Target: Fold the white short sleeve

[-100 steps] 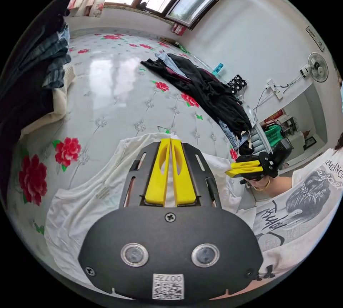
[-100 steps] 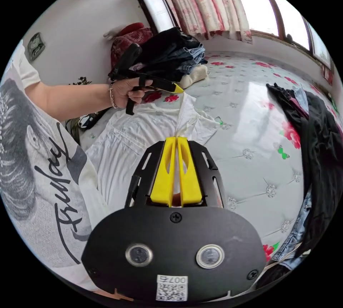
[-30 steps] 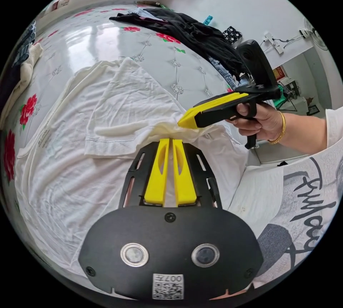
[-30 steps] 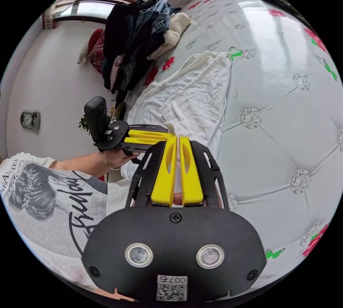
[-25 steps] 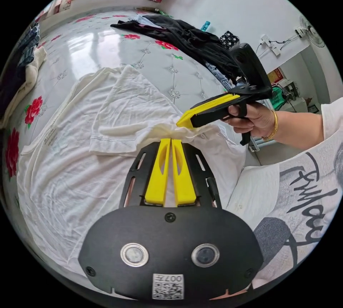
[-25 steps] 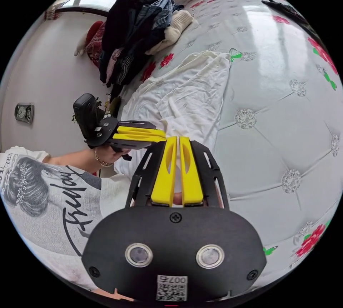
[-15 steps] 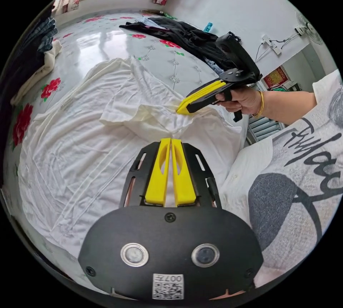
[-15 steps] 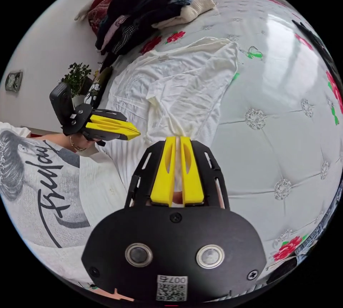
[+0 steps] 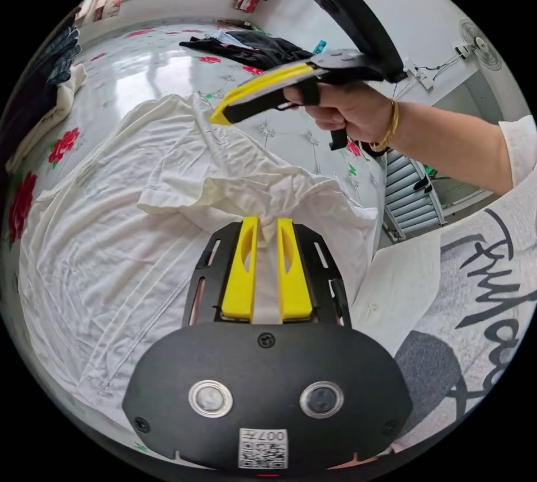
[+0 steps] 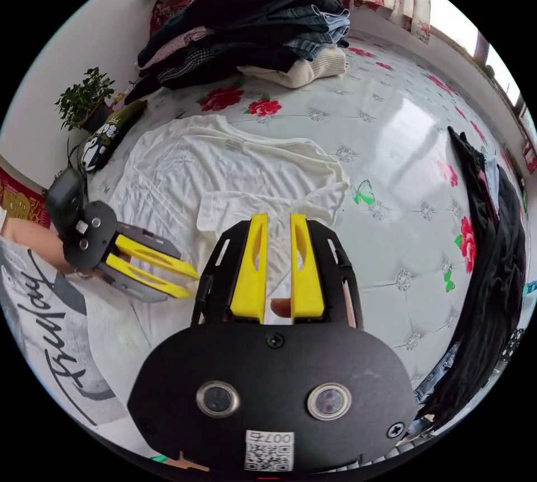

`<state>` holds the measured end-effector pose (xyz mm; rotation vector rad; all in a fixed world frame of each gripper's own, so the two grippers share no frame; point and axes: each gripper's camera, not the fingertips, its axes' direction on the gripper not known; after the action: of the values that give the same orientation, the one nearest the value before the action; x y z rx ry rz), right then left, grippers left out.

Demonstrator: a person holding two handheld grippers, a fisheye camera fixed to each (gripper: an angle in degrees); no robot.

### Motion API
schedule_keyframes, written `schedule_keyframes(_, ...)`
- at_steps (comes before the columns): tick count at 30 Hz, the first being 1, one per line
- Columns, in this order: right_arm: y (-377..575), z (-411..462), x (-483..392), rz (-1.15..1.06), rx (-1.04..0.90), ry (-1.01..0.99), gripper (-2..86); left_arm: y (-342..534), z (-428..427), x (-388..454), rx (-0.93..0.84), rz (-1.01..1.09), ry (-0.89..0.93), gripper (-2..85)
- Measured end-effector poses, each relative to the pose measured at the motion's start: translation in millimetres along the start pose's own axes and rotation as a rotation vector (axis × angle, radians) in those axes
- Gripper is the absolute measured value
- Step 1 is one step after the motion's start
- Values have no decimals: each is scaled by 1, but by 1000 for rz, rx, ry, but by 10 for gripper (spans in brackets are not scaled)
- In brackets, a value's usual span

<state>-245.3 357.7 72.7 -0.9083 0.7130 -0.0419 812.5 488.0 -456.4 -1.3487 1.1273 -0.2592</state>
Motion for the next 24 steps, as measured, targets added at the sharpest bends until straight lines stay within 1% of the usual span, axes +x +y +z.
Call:
schedule_keyframes(3,-32,36,14,35,-22,1,51,-15,4,10,-52,17,-8,21)
schedule_keyframes(7,-34,93,43,85,-145,88,50,-21,-20,28,-27,36,-31,-2)
schedule_keyframes(8,-24,91,56,87,-77,50,50,-21,-26,31,-17,42,-32,-3)
schedule_keyframes(10,-11,94,83,181,-74,98,51,-20,-43,40,9,60,-39,-5)
schedule_keyframes(11,-3,97,98,218,-75,90,52,-20,-54,45,24,73,-42,-5)
schedule_keyframes(14,10,102,117,240,-76,47,56,-22,-74,53,43,76,-41,-6)
schedule_keyframes(18,24,93,96,154,14,57,53,-37,-91,51,34,32,-27,-6)
schedule_keyframes(20,31,98,70,70,41,-12,48,-45,-98,49,24,15,-24,-6)
schedule_keyframes(22,34,112,49,-4,27,-71,42,-53,-106,48,16,15,-22,-6)
schedule_keyframes(24,34,129,28,-87,4,-78,35,-63,-120,47,9,21,-22,-6)
